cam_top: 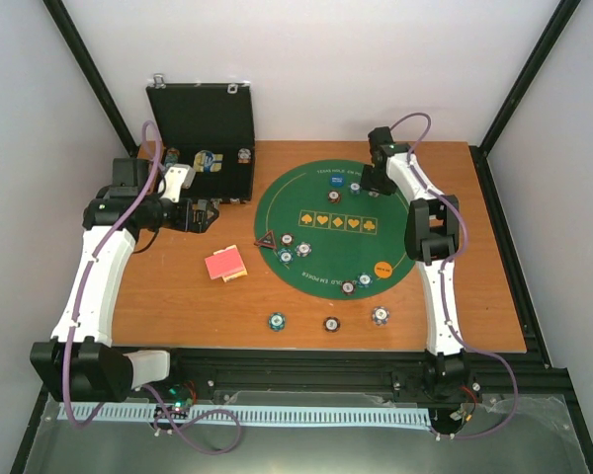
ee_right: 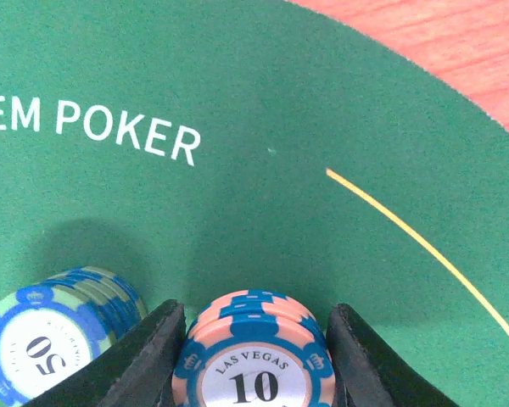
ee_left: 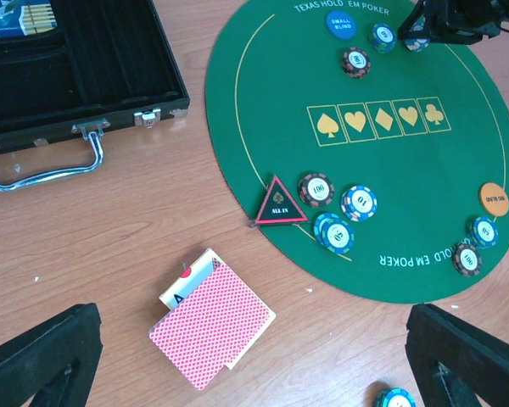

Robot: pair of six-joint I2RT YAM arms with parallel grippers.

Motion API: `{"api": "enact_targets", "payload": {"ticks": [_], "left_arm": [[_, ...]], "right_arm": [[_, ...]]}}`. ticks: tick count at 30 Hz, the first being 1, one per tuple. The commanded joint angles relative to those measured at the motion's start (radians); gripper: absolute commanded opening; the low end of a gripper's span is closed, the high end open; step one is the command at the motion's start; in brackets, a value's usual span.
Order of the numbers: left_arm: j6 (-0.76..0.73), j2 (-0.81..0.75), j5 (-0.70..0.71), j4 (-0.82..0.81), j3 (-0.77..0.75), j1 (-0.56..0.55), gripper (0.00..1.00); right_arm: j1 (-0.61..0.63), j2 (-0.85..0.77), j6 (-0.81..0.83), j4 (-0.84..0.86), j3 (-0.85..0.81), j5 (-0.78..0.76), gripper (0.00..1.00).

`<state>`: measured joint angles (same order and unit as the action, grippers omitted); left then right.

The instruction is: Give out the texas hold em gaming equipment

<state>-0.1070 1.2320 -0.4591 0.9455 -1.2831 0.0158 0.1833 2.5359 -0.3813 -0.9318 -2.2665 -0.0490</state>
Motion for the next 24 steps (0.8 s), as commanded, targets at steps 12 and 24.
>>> {"api": "enact_targets", "payload": {"ticks": [12,24], "left_arm": [[-0.01,0.008,-0.017,-0.007,0.001,0.006,1.0],[-0.014,-0.019,-0.013,0.016,-0.013,0.006,1.0]], "right_arm": [[-0.022,0.026,0.005,-0.049,-0.079,0.006,0.62],[0.002,-0.364,-0.016,-0.01,0.284,-0.036,0.66]]}}
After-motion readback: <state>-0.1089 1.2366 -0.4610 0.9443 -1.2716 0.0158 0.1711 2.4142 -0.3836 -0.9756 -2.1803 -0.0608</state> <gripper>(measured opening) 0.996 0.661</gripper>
